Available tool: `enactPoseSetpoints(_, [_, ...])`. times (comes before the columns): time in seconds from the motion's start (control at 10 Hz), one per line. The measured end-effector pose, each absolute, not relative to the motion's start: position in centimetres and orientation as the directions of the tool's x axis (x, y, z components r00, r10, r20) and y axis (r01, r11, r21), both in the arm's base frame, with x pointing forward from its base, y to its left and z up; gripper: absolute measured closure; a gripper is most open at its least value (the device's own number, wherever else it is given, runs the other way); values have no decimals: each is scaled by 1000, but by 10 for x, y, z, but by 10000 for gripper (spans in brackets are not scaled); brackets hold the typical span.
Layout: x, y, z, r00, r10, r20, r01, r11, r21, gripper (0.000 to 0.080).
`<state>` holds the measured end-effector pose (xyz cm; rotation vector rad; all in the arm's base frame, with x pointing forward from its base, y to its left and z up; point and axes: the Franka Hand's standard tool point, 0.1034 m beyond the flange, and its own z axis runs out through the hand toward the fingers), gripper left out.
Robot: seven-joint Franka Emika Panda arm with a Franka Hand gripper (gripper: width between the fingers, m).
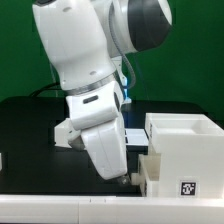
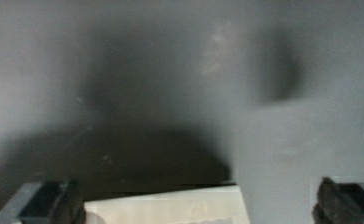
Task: Assemble drawer
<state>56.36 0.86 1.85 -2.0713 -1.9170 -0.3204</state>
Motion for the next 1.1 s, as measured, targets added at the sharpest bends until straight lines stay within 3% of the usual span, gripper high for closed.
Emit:
enactPoseSetpoints(0.8, [564, 16, 16, 138, 936, 325, 990, -119, -78, 150])
enactPoseSetpoints(1.1, [560, -8, 18, 143, 935, 325, 989, -120, -90, 150])
